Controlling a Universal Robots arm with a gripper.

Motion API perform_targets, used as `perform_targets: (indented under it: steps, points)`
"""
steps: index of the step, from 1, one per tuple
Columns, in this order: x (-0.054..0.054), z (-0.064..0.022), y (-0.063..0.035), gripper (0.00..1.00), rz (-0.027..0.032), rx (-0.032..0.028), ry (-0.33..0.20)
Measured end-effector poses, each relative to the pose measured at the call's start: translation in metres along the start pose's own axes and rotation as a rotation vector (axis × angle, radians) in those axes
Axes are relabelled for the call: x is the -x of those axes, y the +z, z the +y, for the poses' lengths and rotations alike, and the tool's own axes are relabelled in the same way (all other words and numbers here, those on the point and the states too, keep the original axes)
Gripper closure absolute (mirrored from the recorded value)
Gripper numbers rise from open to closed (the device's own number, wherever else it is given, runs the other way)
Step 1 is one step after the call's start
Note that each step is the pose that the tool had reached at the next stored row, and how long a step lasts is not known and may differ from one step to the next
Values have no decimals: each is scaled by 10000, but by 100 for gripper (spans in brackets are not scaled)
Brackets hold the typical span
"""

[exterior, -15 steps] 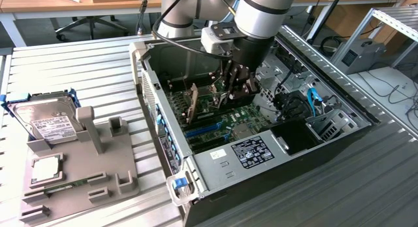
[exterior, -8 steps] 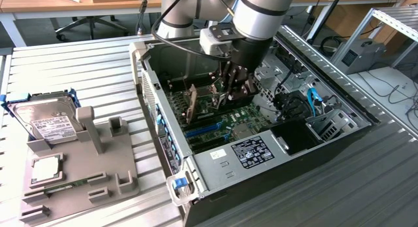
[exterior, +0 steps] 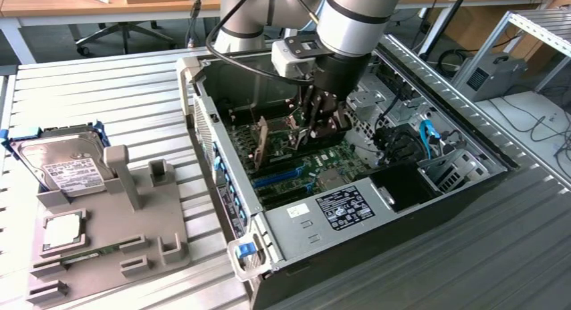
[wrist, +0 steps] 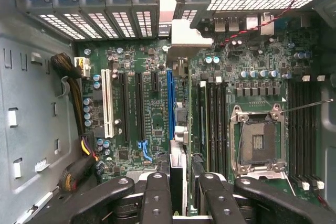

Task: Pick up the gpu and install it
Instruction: 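Insert the gpu into the slot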

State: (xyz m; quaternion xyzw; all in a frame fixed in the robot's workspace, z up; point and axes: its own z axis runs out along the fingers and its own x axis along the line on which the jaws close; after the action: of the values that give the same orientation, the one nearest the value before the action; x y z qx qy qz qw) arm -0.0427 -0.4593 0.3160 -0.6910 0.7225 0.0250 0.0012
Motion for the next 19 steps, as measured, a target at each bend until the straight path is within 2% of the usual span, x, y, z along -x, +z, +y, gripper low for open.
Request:
perform_targets:
  steps: [19]
  points:
    - [-3, 15, 67, 74, 0, 0, 0]
